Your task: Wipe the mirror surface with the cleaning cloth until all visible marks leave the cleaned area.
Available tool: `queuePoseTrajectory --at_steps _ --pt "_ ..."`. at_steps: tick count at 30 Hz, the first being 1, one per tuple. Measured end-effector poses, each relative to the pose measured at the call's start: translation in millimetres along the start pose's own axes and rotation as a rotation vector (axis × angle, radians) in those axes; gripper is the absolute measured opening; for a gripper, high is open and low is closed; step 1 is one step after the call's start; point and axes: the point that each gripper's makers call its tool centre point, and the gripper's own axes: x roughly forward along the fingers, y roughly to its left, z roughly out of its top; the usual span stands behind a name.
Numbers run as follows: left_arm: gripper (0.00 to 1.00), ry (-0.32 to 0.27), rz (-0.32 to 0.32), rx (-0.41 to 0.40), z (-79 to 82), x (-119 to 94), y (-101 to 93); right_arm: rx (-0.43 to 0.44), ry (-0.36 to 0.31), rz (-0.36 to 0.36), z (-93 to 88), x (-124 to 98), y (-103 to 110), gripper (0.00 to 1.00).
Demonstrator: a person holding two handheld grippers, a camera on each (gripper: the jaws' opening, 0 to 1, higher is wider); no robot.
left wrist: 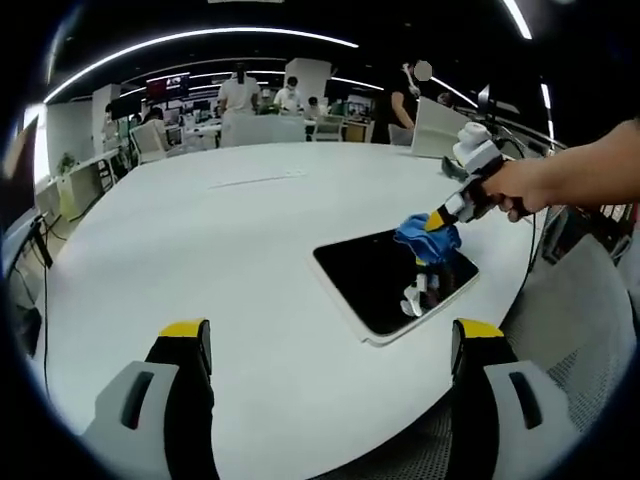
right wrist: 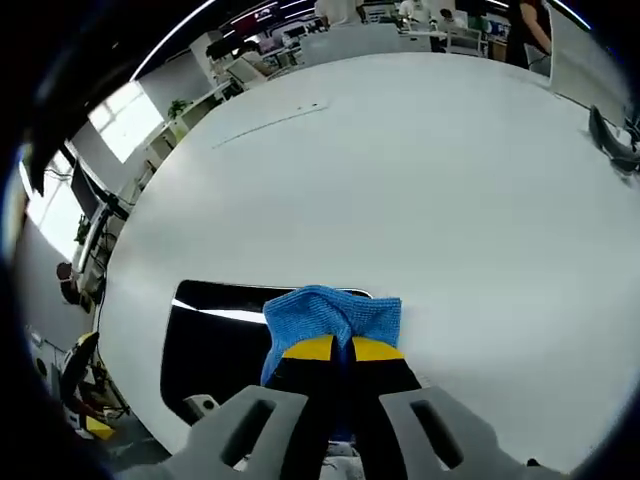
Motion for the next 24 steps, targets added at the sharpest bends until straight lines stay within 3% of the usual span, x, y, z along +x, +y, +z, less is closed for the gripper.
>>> queuePoseTrajectory --at_steps 9,24 --pt "0.97 0.003 -0.006 0.014 -0.9 0 -0.4 -0.032 0.0 -0.016 12.6 9 -3 0.0" --pt "0.97 -0.01 0.016 0.001 0.8 -2 3.2 -0.08 0.009 -0.034 13.2 7 -1 0.0"
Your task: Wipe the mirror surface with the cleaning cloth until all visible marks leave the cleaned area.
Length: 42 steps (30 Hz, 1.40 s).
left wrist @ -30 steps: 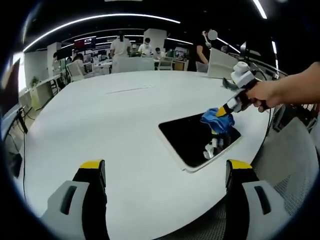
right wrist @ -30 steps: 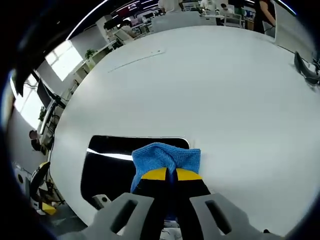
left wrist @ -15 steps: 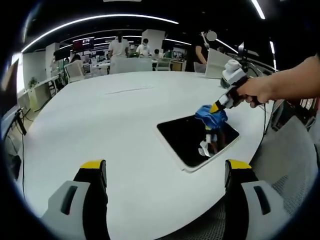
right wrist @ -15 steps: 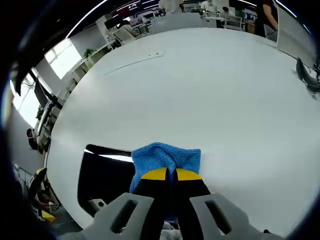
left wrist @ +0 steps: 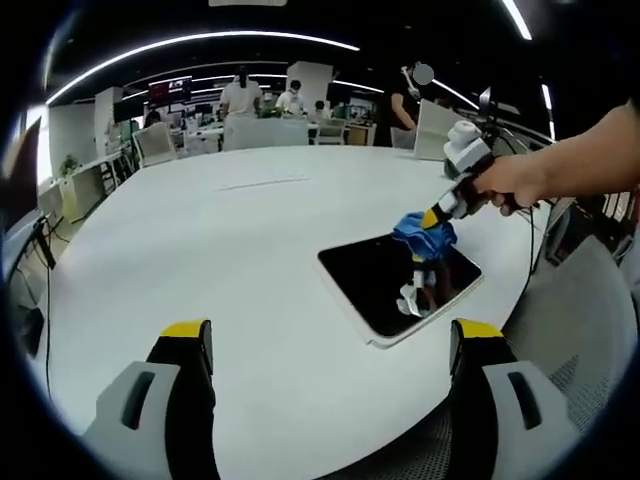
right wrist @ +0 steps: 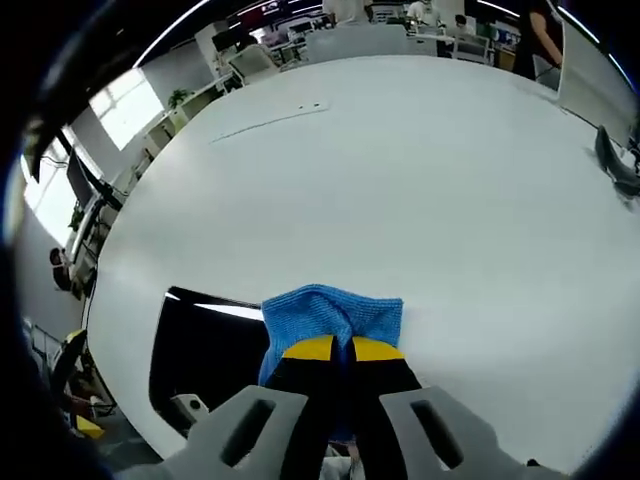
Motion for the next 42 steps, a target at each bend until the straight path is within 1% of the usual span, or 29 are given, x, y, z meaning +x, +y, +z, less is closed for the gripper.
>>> queuePoseTrajectory --at_steps 4,8,10,12,15,18,24,26,28,30,35,36,37,38,39,40,41,42 --pt "0.96 0.0 -0.006 0.009 0.1 0 -1.7 0.013 0.001 0.006 1.6 -1 -1 0.0" --pt "0.96 0.005 -0.001 0.001 -0.9 0 -0.2 0.029 -0.018 0.019 6.2 -14 -2 0.0" --pt "0.96 0.008 -0.005 0.012 -1.9 0 -1.0 0.033 -0.036 0.028 10.6 -22 -4 0.0" --pt "0.96 0.015 -0.012 0.017 -2.5 1 -2.3 0.077 -0.044 0.047 11.4 -30 -8 0.0" --pt "0.96 0.013 -0.018 0.037 -1.5 1 -4.7 0.084 -0.07 0.055 12.5 -44 -16 0.0" --pt "0.95 -0.007 0.0 0.024 1.8 -1 1.0 0.098 -0.069 0.037 6.5 -54 -31 0.0" --pt "0.94 0.008 -0.005 0.035 -1.1 0 -0.3 0.107 -0.069 -0.01 -3.7 -65 -66 0.0" --pt "0.94 0.009 -0.004 0.034 -1.2 0 -0.3 0.106 -0.069 -0.024 -5.9 -67 -75 0.0" --pt "0.93 0.012 -0.004 0.029 -2.4 0 0.2 0.127 -0.066 -0.033 -9.2 -67 -85 0.0" --pt "0.94 0.01 -0.001 0.017 -2.1 0 0.6 0.137 -0.061 -0.041 -13.9 -69 -89 0.0" --pt "0.94 0.008 -0.005 0.006 -2.0 1 -0.3 0.129 -0.031 -0.049 -23.9 -60 -95 0.01" --pt "0.94 0.009 -0.003 0.005 -2.1 1 0.1 0.077 -0.009 0.008 -29.0 -59 -88 0.01" --pt "0.94 0.008 -0.002 0.002 -2.2 1 0.3 0.089 -0.004 -0.027 -31.8 -55 -92 0.01" --pt "0.94 0.007 0.001 -0.003 -1.6 1 0.9 0.025 0.025 -0.066 -39.8 -51 -101 0.0" --pt "0.95 0.007 0.002 -0.003 -1.6 1 1.0 0.002 0.035 -0.077 -44.2 -48 -106 0.0" --pt "0.95 0.009 0.001 -0.002 -2.0 1 1.0 0.041 0.051 -0.103 -52.3 -44 -112 0.01" --pt "0.95 0.009 -0.001 -0.001 -1.9 1 0.9 0.077 0.052 -0.082 -55.3 -42 -109 0.01" --pt "0.95 0.008 0.004 0.001 -1.6 1 1.7 0.111 0.03 -0.062 -54.2 -40 -106 0.01"
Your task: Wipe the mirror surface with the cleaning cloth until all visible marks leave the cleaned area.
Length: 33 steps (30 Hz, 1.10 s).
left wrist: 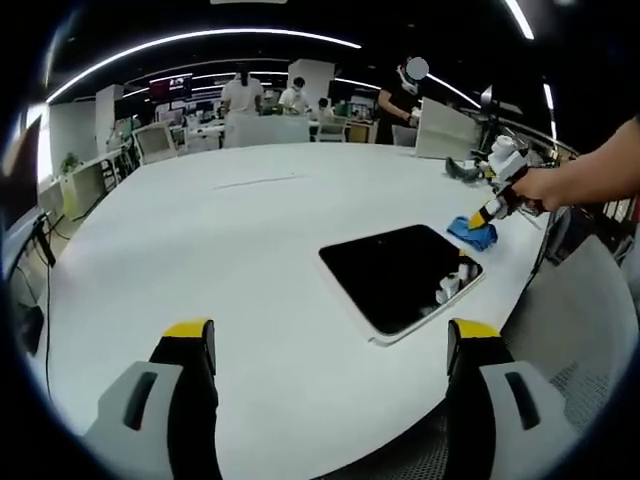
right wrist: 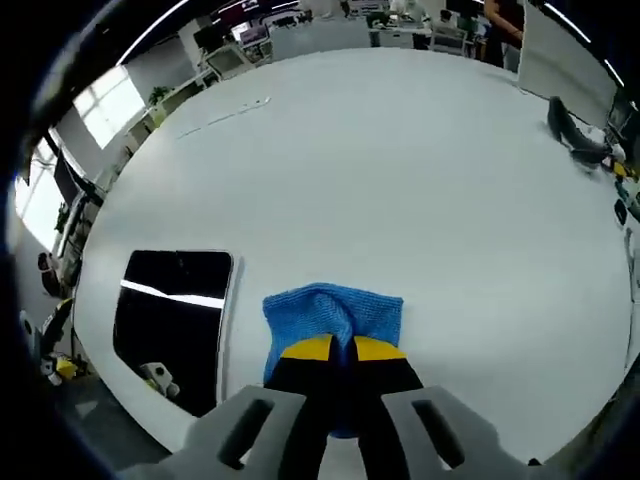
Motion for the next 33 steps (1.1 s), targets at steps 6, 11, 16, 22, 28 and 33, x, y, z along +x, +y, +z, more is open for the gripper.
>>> queuePoseTrajectory --at_steps 6,11,16,22,28,33 --pt "0.94 0.011 0.001 0.003 -2.6 1 1.0 -0.056 -0.051 -0.003 1.3 -4 1 0.02" --pt "0.94 0.015 0.001 0.008 -3.2 2 1.7 -0.117 -0.063 0.0 0.9 -5 11 0.11" --pt "0.94 0.017 0.002 0.002 -3.2 1 2.2 -0.169 -0.084 -0.036 -0.7 -4 16 0.15" --pt "0.95 0.022 0.021 -0.025 -4.9 1 6.6 -0.268 -0.093 -0.052 -2.8 -3 26 0.27" --pt "0.96 0.011 0.023 -0.025 -2.4 0 5.3 -0.229 -0.131 -0.061 0.2 -2 29 0.35" --pt "0.99 -0.018 0.009 -0.065 3.3 -1 3.7 -0.139 -0.197 0.126 14.5 -16 43 0.54"
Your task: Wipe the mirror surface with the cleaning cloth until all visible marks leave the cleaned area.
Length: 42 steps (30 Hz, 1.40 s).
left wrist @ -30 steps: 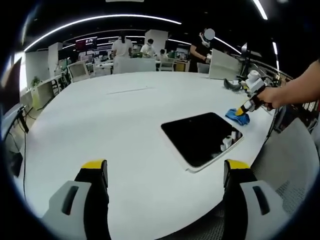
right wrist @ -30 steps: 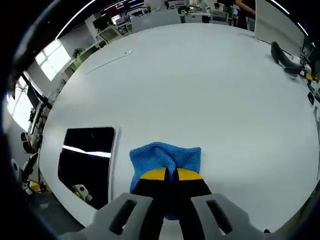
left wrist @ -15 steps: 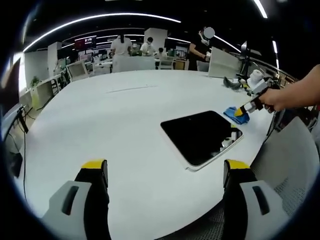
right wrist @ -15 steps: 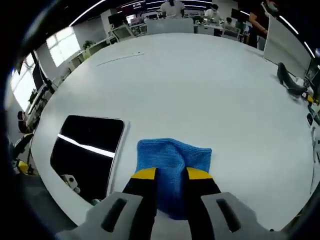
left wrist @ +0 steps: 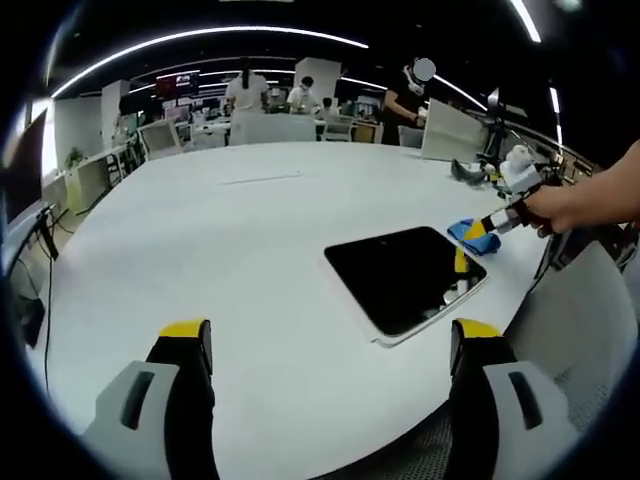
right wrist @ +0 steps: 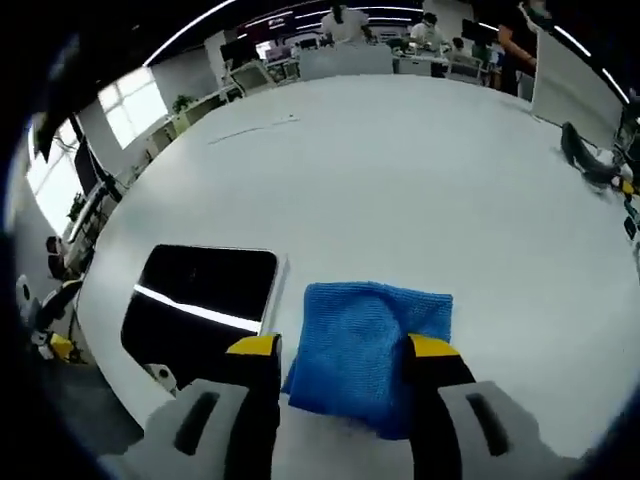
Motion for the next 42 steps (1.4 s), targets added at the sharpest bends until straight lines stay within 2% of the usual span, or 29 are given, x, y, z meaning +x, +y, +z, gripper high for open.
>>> queuePoseTrajectory --at_steps 2,3,5,6,8,9,10,11,13,14,16,17,19,20,21,24,27,33,36,40,42 --pt "0.99 -0.019 -0.01 -0.043 3.7 0 -0.4 -0.03 -0.084 0.096 11.9 -6 10 0.66" --pt "0.99 -0.033 -0.001 -0.04 6.3 -2 1.5 -0.035 -0.106 0.118 14.4 -10 9 0.7" --pt "0.99 -0.063 0.018 -0.072 11.6 -5 4.7 -0.058 -0.153 0.116 19.2 -21 1 0.73" --pt "0.99 -0.058 0.009 -0.087 11.0 -5 5.0 -0.068 -0.169 0.116 19.6 -26 -1 0.74" --pt "0.99 -0.026 0.012 -0.089 6.0 -3 5.5 -0.066 -0.181 0.108 15.1 -34 -6 0.84" --pt "0.99 -0.019 -0.029 -0.096 4.7 -1 0.4 -0.098 -0.194 0.096 11.2 -39 -9 0.89" --pt "0.99 -0.04 -0.074 -0.121 9.6 -1 -6.1 -0.12 -0.206 0.088 8.7 -43 -11 0.93" --pt "0.99 -0.062 -0.085 -0.136 16.6 -3 -5.8 -0.134 -0.204 0.103 2.3 -48 -10 0.95" --pt "0.99 -0.096 -0.073 -0.108 26.4 -4 1.1 -0.151 -0.208 0.11 -3.6 -55 -11 0.98" --pt "0.99 -0.094 -0.067 -0.094 27.0 -4 3.4 -0.176 -0.214 0.105 -4.4 -59 -12 0.98" --pt "0.99 -0.069 -0.057 -0.081 23.0 -5 9.0 -0.229 -0.278 0.114 0.6 -71 -14 0.98" --pt "0.99 -0.061 -0.053 -0.085 21.7 -6 10.8 -0.229 -0.337 0.12 5.5 -80 -18 0.98" --pt "0.99 -0.069 -0.045 -0.074 23.4 -11 11.5 -0.201 -0.307 0.118 -2.2 -86 -25 0.98" --pt "0.99 -0.091 -0.032 -0.064 26.7 -15 13.0 -0.153 -0.282 0.137 -9.0 -91 -25 0.98" --pt "0.99 -0.096 -0.031 -0.065 27.0 -17 12.7 -0.171 -0.299 0.149 -9.1 -94 -25 0.98" --pt "0.99 -0.081 -0.027 -0.056 21.7 -19 12.6 -0.175 -0.249 0.155 -25.1 -99 -27 0.98" --pt "0.99 -0.065 -0.027 -0.037 17.6 -23 13.2 -0.198 -0.265 0.128 -31.8 -107 -30 0.98" --pt "0.99 -0.061 -0.002 -0.006 17.7 -33 26.3 -0.204 -0.214 0.13 -49.3 -97 -24 0.98" --pt "0.99 -0.077 0.008 -0.023 21.5 -39 33.4 -0.19 -0.243 0.118 -41.3 -98 -22 0.98" --pt "0.99 -0.124 0.037 -0.047 29.2 -45 44.3 -0.189 -0.249 0.089 -34.6 -96 -27 0.98" --pt "0.99 -0.14 0.043 -0.07 30.9 -46 47.1 -0.144 -0.243 0.084 -33.7 -94 -29 0.98"
